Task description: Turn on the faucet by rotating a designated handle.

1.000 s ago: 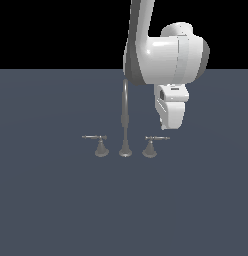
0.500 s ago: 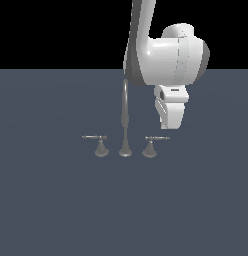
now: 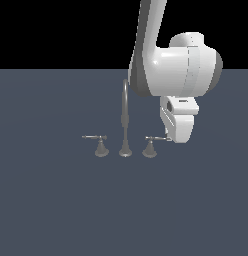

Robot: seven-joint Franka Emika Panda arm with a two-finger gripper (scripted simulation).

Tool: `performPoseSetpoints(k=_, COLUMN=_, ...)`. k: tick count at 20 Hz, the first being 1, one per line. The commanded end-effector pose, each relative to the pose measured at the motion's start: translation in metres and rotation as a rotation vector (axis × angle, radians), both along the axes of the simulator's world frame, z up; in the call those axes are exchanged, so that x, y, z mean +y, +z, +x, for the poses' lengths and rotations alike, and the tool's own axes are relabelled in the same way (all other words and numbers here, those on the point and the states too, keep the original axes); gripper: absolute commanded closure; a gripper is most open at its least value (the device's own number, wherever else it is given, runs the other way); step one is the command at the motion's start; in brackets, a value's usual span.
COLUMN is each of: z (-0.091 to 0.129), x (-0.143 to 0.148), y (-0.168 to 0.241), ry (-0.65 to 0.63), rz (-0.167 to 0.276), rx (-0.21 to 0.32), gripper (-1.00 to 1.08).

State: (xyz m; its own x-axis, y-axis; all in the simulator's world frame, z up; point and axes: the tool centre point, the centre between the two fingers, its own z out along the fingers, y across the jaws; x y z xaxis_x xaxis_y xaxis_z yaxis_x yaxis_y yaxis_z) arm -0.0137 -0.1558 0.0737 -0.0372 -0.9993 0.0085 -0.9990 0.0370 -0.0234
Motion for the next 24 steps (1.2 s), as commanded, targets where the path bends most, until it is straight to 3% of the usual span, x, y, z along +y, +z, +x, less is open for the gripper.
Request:
performPoseSetpoints(k=1, z=0.001, x=0.013, y=-0.004, ry=0.018, rz=0.01, rx=0.005, gripper=1.08)
performPoseSetpoints(k=16, z=-0.052, x=0.024, y=-0.008, ry=0.011, rz=0.009, rx=0.022, gripper=1.08)
performPoseSetpoints(k=18, z=-0.046, x=0.009, y=-0.005, ry=-0.009, rz=0.0, rx=0.011, gripper=1.08)
performPoseSetpoints(k=24, z=-0.059, x=0.039, y=-0.007, ry=0.002, rz=0.005, rx=0.017, gripper=1.08)
